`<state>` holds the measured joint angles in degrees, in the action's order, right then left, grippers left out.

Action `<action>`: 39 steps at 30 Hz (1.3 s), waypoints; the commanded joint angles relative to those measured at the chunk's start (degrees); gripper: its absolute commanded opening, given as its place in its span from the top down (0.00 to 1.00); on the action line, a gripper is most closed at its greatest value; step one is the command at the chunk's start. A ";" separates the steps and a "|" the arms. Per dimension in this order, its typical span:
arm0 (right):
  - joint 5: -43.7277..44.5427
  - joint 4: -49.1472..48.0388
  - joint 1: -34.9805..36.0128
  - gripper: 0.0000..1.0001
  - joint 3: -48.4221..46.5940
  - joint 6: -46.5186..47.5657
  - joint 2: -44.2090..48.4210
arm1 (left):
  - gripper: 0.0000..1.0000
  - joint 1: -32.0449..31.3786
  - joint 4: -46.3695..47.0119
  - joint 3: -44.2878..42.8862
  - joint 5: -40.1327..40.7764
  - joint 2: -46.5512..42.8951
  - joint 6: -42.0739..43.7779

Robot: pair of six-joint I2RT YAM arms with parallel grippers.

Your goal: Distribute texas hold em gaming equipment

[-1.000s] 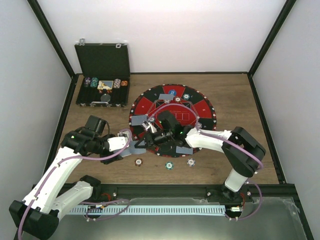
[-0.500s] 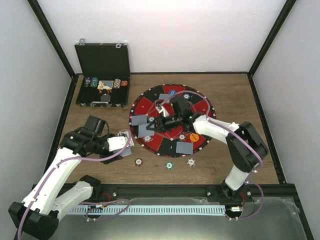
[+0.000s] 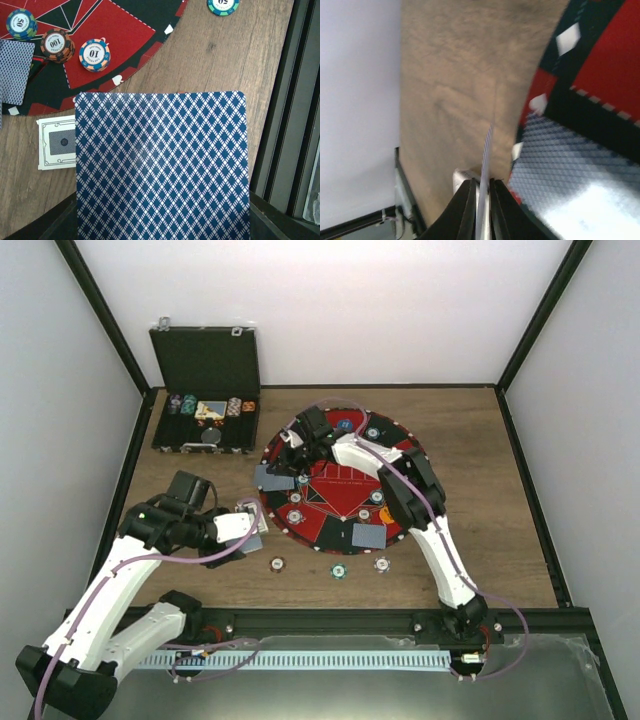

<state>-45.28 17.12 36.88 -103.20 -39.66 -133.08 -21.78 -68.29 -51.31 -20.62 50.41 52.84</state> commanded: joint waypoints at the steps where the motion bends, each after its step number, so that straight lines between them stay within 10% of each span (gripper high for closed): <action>1: 5.06 12.68 -0.21 0.85 -10.44 4.11 -5.32 | 0.94 0.17 -0.66 -1.64 -0.68 -0.74 0.32; 19: 15.99 17.92 -0.50 0.55 -3.17 7.58 9.66 | 0.94 0.17 -0.65 -1.17 -0.93 -1.15 0.30; 30: 2.89 -15.15 4.70 0.22 36.46 -8.44 38.00 | 0.93 0.11 0.80 -1.10 -1.60 -0.34 -0.11; 39: 1.42 -31.03 15.21 0.19 48.06 -17.80 42.20 | 0.93 0.12 1.78 -1.04 -1.97 0.25 -0.26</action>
<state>-42.28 -3.92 49.01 -56.21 -52.49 -91.64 -21.78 -67.90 -51.33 -21.08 50.52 52.69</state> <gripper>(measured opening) 0.809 0.652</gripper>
